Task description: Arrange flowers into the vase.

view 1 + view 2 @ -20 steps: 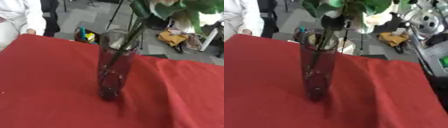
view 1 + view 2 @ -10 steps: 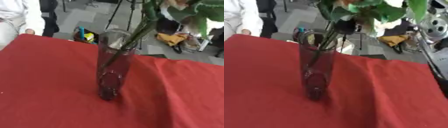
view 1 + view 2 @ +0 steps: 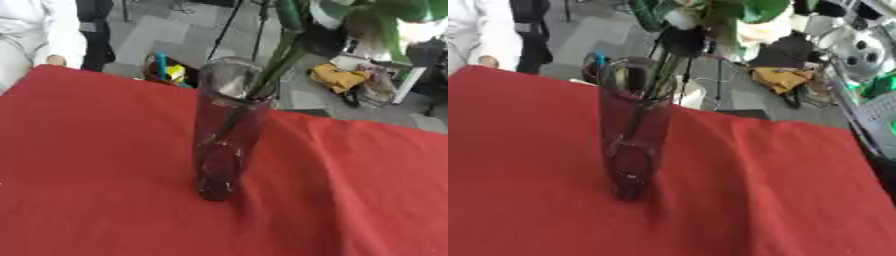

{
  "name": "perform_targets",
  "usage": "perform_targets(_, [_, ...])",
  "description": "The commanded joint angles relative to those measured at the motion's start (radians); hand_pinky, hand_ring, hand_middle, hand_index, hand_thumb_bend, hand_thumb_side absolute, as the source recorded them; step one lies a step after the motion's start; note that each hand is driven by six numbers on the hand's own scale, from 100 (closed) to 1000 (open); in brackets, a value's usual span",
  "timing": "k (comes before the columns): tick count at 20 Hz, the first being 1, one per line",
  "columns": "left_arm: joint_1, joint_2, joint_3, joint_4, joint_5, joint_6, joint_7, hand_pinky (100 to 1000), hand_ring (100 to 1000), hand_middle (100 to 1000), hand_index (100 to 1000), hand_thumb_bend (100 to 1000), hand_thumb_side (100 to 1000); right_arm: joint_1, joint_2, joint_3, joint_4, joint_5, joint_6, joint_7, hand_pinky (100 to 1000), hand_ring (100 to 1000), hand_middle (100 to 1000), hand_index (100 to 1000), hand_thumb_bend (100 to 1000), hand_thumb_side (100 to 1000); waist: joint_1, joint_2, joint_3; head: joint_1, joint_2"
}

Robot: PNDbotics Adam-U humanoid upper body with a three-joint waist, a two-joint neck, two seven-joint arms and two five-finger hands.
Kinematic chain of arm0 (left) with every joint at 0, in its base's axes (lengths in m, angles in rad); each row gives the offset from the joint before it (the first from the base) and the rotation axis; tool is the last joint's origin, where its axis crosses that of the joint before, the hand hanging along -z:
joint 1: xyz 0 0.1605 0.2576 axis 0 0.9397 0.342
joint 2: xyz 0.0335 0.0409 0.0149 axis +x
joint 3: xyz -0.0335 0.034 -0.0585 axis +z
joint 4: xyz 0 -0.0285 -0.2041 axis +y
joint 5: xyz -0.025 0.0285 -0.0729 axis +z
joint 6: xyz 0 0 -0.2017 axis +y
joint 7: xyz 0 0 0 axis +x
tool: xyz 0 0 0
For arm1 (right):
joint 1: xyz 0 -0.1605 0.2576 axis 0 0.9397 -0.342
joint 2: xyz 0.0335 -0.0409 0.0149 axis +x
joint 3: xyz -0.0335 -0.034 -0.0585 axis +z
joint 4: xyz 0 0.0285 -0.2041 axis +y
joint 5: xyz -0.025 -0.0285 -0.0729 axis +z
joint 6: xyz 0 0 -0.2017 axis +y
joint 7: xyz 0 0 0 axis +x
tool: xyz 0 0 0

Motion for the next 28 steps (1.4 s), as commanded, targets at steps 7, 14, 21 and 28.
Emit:
perform_targets(7, [-0.017, 0.024, 0.007, -0.018, -0.014, 0.001, -0.003, 826, 960, 887, 883, 100, 1000, 0.011, -0.057, 0.0, 0.055, -0.061, -0.01, -0.083, 780, 913, 660, 906, 669, 1000, -0.009, 0.004, -0.007, -0.016, -0.038])
perform_targets(14, [-0.021, 0.023, 0.007, -0.018, -0.017, 0.0, -0.003, 827, 962, 889, 884, 100, 1000, 0.03, -0.067, 0.002, 0.053, -0.098, -0.033, -0.084, 790, 922, 668, 919, 679, 1000, -0.017, 0.022, -0.007, -0.02, -0.044])
perform_targets(21, [-0.028, 0.02, 0.006, -0.018, -0.018, -0.001, -0.006, 828, 963, 890, 884, 100, 1000, 0.028, -0.062, 0.005, 0.042, -0.145, -0.021, -0.101, 788, 922, 657, 919, 651, 1000, -0.023, 0.031, -0.001, -0.023, -0.047])
perform_targets(28, [-0.029, 0.019, 0.008, -0.018, -0.018, 0.0, -0.005, 828, 964, 892, 884, 100, 1000, 0.044, -0.07, 0.009, 0.028, -0.151, -0.014, -0.096, 789, 928, 667, 923, 688, 1000, -0.026, 0.032, -0.004, -0.021, -0.045])
